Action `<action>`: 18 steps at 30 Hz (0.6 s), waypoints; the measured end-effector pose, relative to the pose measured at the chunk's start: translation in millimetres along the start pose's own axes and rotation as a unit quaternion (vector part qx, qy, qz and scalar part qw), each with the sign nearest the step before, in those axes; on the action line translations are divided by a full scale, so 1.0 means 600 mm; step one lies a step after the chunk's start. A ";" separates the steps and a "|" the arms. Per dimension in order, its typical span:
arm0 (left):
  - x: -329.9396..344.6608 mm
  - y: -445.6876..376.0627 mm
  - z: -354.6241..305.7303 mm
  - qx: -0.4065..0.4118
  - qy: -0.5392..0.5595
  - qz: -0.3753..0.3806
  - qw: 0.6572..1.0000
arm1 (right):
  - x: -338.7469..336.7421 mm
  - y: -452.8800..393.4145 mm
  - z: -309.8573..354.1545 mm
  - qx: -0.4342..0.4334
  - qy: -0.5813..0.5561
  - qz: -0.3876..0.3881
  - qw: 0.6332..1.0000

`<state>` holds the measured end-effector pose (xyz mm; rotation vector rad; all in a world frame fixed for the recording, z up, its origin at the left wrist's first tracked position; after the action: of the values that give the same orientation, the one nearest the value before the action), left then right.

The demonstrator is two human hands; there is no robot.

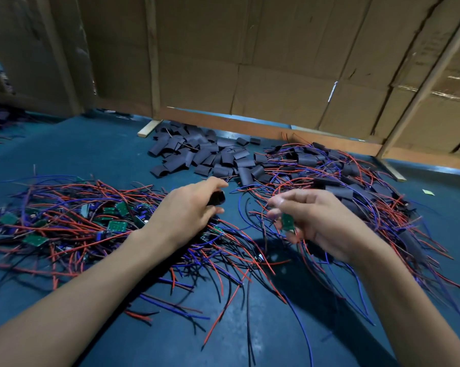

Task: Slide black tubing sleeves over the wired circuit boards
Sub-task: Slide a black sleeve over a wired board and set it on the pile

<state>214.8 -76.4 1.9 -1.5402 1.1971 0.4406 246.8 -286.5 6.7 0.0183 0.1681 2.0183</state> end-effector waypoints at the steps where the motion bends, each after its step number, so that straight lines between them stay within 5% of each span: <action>1: 0.000 0.000 0.000 0.003 0.003 -0.002 1.000 | 0.006 0.001 -0.008 0.027 0.003 0.029 0.999; 7: -0.004 0.001 -0.005 0.030 0.032 -0.021 0.999 | -0.008 0.009 -0.017 0.062 0.106 0.070 0.990; 18: -0.026 0.005 -0.030 0.103 0.070 -0.066 0.990 | -0.035 0.014 0.053 -0.169 0.076 -0.081 0.979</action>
<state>200.1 -84.9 18.5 -1.4780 1.1990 0.1173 251.6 -305.4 40.8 -0.3545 -0.0777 1.8614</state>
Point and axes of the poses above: each hand's wrist, its own y-axis away from the middle knuckle, its own x-axis out of the palm, z = x × y, the point moved 8 cm from there along -y, towards the middle knuckle, and after that the axes turned 2 degrees about -y, right-handed, at the moved point
